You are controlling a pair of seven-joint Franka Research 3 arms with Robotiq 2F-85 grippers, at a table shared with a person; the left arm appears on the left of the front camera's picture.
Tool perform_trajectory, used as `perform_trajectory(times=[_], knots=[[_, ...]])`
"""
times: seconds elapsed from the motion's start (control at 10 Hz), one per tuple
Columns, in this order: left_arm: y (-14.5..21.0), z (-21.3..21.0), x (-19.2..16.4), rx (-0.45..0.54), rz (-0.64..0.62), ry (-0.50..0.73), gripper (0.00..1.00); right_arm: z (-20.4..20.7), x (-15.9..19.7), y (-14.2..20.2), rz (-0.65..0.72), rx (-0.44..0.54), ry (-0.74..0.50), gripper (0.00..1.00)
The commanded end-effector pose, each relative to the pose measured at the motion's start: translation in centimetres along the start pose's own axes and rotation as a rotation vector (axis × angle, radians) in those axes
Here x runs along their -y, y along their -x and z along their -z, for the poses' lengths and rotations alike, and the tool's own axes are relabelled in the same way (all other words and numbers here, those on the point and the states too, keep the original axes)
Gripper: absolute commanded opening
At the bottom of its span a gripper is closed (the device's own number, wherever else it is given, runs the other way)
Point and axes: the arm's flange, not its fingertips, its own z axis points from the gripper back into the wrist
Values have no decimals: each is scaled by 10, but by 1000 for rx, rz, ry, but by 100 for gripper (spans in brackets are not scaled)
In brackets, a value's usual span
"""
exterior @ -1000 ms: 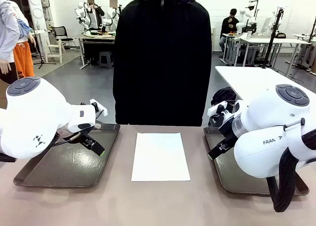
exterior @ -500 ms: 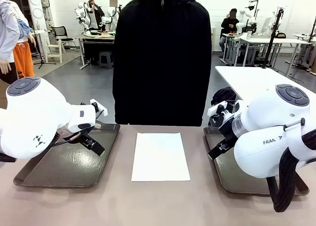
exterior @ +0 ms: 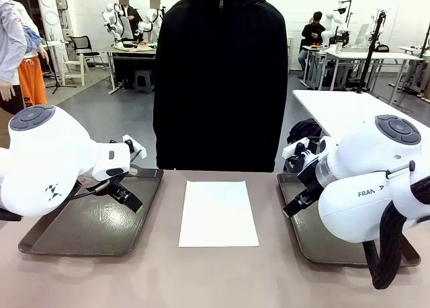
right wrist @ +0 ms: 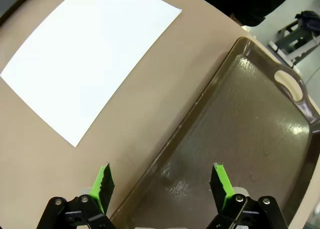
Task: Sort the A4 documents.
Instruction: Receive the A4 Paper.
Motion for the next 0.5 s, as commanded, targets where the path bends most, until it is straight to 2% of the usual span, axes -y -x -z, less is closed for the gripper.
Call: perform_trajectory(times=[0.0, 0.2, 0.3, 0.4], knots=[[0, 0, 0, 0, -1, 0, 100, 0, 0, 0, 1, 0, 0, 100], [0, 0, 0, 0, -1, 0, 100, 0, 0, 0, 0, 0, 0, 100], [0, 0, 0, 0, 0, 0, 100, -28, 16, 9, 17, 45, 17, 100], [17, -15, -20, 10, -71, 17, 100, -51, 41, 24, 73, 79, -1, 100]])
